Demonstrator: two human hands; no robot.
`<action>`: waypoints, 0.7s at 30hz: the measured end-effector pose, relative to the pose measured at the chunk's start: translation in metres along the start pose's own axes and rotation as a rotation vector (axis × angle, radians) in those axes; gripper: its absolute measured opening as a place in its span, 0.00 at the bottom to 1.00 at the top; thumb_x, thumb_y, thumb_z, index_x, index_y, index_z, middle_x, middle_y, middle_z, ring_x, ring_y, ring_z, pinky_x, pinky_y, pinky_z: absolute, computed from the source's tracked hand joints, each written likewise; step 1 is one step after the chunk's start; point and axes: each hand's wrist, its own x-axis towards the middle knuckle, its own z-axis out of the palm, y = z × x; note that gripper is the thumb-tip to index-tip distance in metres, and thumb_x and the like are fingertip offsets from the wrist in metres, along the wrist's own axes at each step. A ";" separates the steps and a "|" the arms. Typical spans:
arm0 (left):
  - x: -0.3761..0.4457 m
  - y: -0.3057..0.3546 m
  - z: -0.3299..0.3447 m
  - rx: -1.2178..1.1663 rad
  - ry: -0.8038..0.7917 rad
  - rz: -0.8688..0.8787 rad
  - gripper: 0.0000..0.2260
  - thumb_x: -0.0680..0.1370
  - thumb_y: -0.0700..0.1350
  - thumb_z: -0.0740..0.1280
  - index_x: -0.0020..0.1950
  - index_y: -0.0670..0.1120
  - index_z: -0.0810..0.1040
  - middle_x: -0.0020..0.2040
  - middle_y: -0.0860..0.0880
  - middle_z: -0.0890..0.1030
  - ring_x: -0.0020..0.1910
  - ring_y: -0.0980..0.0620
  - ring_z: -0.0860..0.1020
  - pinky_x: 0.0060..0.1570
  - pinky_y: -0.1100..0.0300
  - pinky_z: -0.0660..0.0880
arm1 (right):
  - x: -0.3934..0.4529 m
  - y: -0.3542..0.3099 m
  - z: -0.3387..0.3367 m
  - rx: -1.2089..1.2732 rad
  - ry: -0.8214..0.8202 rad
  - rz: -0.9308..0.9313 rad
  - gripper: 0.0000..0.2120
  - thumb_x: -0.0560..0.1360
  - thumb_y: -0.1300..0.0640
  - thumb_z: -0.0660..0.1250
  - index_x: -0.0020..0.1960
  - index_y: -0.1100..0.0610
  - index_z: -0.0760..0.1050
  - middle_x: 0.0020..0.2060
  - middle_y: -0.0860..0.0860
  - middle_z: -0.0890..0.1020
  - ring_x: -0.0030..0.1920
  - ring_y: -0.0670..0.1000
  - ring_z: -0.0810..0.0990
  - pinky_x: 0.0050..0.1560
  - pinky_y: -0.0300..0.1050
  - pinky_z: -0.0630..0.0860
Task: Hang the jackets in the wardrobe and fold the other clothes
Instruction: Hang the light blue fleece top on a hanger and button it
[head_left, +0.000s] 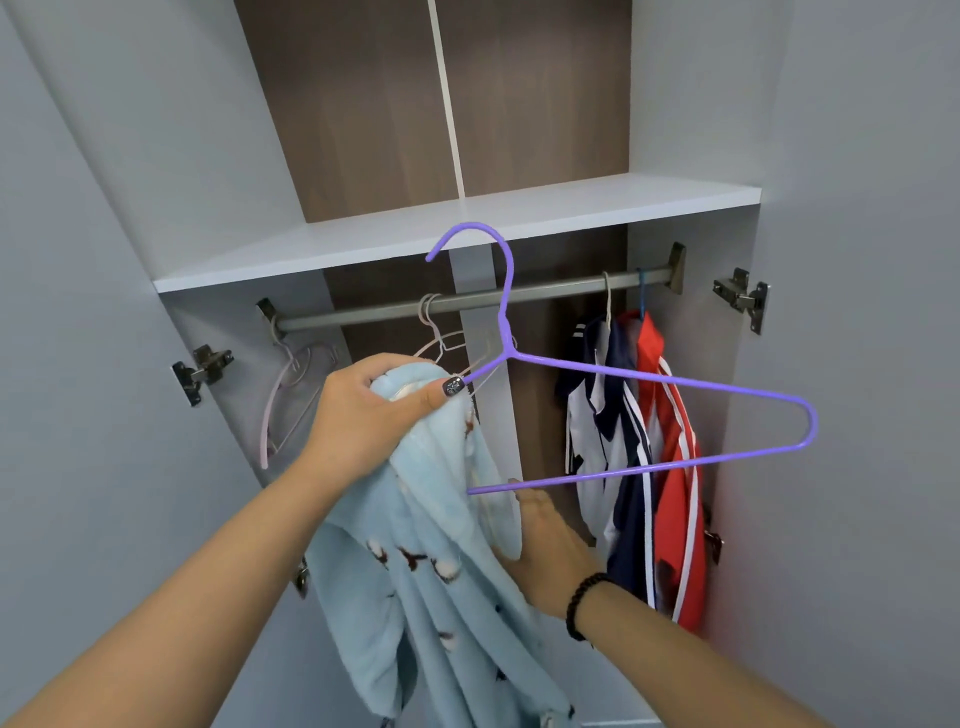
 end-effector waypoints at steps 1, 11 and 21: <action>-0.001 0.002 -0.003 -0.026 -0.005 -0.004 0.12 0.64 0.55 0.78 0.44 0.53 0.85 0.43 0.59 0.85 0.41 0.63 0.81 0.37 0.72 0.75 | 0.006 0.000 -0.001 0.011 -0.009 0.039 0.41 0.71 0.37 0.68 0.76 0.49 0.53 0.71 0.44 0.64 0.67 0.49 0.70 0.60 0.42 0.72; 0.006 -0.016 -0.053 -0.089 -0.005 -0.061 0.15 0.61 0.56 0.78 0.45 0.54 0.85 0.44 0.53 0.86 0.42 0.57 0.83 0.38 0.67 0.78 | 0.077 -0.010 -0.007 -0.258 -0.012 -0.056 0.06 0.72 0.53 0.62 0.39 0.53 0.67 0.39 0.50 0.76 0.40 0.53 0.77 0.37 0.44 0.76; 0.006 -0.092 -0.101 -0.023 -0.098 -0.226 0.13 0.57 0.49 0.79 0.35 0.45 0.83 0.32 0.46 0.82 0.29 0.53 0.77 0.28 0.64 0.74 | 0.096 0.032 -0.073 -0.767 0.490 -0.539 0.08 0.65 0.56 0.61 0.38 0.59 0.76 0.33 0.55 0.74 0.31 0.58 0.74 0.30 0.48 0.70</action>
